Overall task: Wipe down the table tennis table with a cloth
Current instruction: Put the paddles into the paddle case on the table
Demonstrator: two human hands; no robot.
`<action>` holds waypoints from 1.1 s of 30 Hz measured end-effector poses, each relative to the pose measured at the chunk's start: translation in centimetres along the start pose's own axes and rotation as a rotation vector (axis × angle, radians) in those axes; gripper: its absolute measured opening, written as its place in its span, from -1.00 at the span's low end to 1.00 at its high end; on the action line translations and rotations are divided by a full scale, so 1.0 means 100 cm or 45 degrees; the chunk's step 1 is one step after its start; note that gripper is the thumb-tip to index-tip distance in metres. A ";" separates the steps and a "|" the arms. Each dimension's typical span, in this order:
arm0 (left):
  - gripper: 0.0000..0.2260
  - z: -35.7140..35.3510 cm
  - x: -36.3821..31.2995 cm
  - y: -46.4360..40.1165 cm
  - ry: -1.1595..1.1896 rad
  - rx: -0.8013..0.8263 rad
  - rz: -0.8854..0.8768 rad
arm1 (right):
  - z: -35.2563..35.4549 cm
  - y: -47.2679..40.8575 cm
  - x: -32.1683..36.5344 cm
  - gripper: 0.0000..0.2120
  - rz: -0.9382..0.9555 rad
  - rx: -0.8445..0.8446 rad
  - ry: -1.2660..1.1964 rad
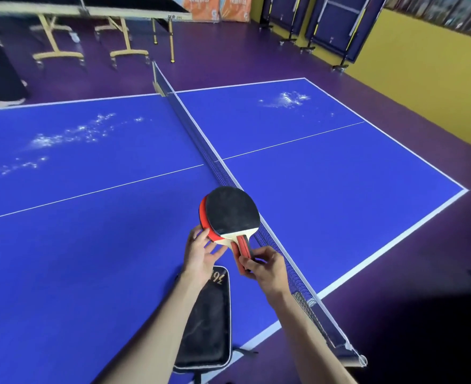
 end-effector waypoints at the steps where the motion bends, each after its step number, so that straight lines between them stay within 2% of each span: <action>1: -0.79 0.002 -0.002 0.001 0.016 -0.016 0.018 | -0.002 0.001 -0.002 -0.76 0.001 -0.002 0.016; 5: -0.59 0.009 -0.009 0.002 -0.161 -0.145 -0.062 | -0.012 0.001 -0.010 -0.75 0.033 0.044 0.038; 8: -0.65 0.035 -0.008 0.006 -0.112 -0.352 -0.142 | -0.025 0.004 -0.021 -0.76 0.026 0.162 -0.013; 11: -0.68 0.066 -0.009 0.013 -0.063 -0.462 -0.181 | -0.029 0.005 -0.037 -0.81 -0.004 0.261 -0.013; 13: -0.70 0.090 -0.010 0.023 -0.050 -0.503 -0.208 | -0.024 0.005 -0.068 -0.75 -0.115 0.284 0.079; 17: -0.74 0.141 -0.007 0.050 -0.057 -0.588 -0.214 | -0.010 0.005 -0.153 -0.88 -0.325 0.208 0.497; 20: -0.77 0.173 0.002 0.074 -0.044 -0.660 -0.200 | -0.020 0.023 -0.199 -0.67 -0.497 0.295 0.697; 22: -0.79 0.189 0.010 0.086 -0.032 -0.671 -0.194 | -0.029 0.032 -0.218 -0.61 -0.553 0.370 0.818; 24: -0.81 0.204 0.018 0.094 -0.026 -0.689 -0.181 | -0.032 0.032 -0.232 -0.64 -0.590 0.337 0.872; 26: -0.80 0.216 0.023 0.100 -0.028 -0.704 -0.168 | -0.034 0.033 -0.239 -0.72 -0.611 0.276 0.861; 28: -0.77 0.224 0.026 0.103 -0.047 -0.696 -0.151 | -0.036 0.032 -0.239 -0.91 -0.587 0.235 0.800; 29: -0.74 0.226 0.026 0.103 -0.060 -0.684 -0.143 | -0.037 0.032 -0.237 -0.90 -0.558 0.226 0.760; 31: -0.69 0.227 0.026 0.101 -0.088 -0.658 -0.119 | -0.039 0.033 -0.237 -0.75 -0.524 0.222 0.734; 33: -0.67 0.228 0.026 0.095 -0.112 -0.634 -0.078 | -0.045 0.038 -0.231 -0.74 -0.495 0.243 0.688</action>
Point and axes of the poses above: each hand's wrist, its own y-axis away from the middle knuckle, its own z-axis out of the back of the hand, x = y × z, the point moved 9 cm from there along -y, towards the middle knuckle, and after that the axes turned 12 degrees about z, right-handed, at the moved point
